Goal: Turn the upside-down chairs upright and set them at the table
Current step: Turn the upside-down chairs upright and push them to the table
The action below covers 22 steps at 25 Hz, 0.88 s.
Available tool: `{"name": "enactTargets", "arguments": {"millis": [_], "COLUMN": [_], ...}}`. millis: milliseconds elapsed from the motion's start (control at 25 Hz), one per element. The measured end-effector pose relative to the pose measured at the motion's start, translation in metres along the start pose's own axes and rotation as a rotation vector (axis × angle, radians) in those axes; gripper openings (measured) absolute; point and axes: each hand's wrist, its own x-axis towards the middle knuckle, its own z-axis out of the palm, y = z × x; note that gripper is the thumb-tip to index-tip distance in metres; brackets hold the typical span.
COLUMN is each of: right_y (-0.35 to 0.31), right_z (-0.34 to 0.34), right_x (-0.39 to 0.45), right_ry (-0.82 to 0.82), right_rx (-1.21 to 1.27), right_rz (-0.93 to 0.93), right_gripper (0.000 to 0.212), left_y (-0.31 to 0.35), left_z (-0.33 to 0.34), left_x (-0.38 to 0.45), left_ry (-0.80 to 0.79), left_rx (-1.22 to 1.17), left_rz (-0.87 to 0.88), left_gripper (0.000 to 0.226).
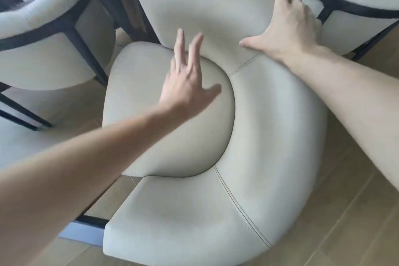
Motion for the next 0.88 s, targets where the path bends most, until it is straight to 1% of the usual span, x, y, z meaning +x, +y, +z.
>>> {"name": "enactTargets", "arguments": {"millis": [80, 160, 200, 240, 280, 320, 360, 400, 440, 560, 640, 720, 800, 880], "right_y": [0.001, 0.0, -0.001, -0.002, -0.003, -0.004, -0.006, -0.008, -0.008, -0.001, 0.009, 0.019, 0.025, 0.027], "right_z": [0.002, 0.006, 0.007, 0.007, 0.008, 0.01, 0.011, 0.014, 0.016, 0.02, 0.026, 0.035, 0.044, 0.047], "right_x": [0.003, 0.008, 0.009, 0.01, 0.01, 0.009, 0.006, 0.002, -0.003, -0.02, -0.036, -0.057, -0.071, -0.071], "right_ry": [0.012, 0.018, 0.016, 0.016, 0.02, 0.03, 0.038, 0.038, 0.03, -0.047, -0.097, -0.105, -0.073, -0.057], "right_rx": [-0.009, -0.026, -0.025, -0.02, -0.019, -0.038, -0.078, -0.131, -0.181, -0.242, -0.213, -0.206, -0.205, -0.16], "right_rz": [0.001, -0.009, -0.013, -0.011, -0.002, 0.01, 0.018, 0.024, 0.031, 0.082, 0.144, 0.181, 0.183, 0.191], "right_gripper": [0.096, 0.094, 0.093, 0.093, 0.092, 0.093, 0.095, 0.099, 0.105, 0.125, 0.128, 0.124, 0.114, 0.107], "left_y": [0.002, 0.001, -0.001, -0.006, -0.008, -0.009, -0.013, -0.019, -0.024, -0.026, -0.024, -0.023, -0.022, -0.015], "left_z": [0.04, 0.069, 0.082, 0.094, 0.097, 0.097, 0.098, 0.098, 0.097, 0.096, 0.092, 0.088, 0.084, 0.08], "left_x": [-0.099, -0.174, -0.198, -0.214, -0.217, -0.214, -0.209, -0.203, -0.198, -0.187, -0.175, -0.158, -0.139, -0.123], "left_ry": [-0.265, -0.554, -0.602, -0.56, -0.513, -0.508, -0.566, -0.697, -0.762, -0.691, -0.66, -0.609, -0.55, -0.513], "left_rx": [-0.155, -0.202, -0.191, -0.083, 0.029, 0.099, 0.099, 0.086, 0.073, 0.091, 0.092, 0.123, 0.147, 0.172], "left_rz": [0.086, 0.113, 0.169, 0.263, 0.299, 0.326, 0.305, 0.238, 0.2, 0.212, 0.226, 0.231, 0.241, 0.209], "left_gripper": [0.094, 0.099, 0.106, 0.117, 0.124, 0.129, 0.133, 0.138, 0.14, 0.14, 0.139, 0.136, 0.131, 0.123]}}
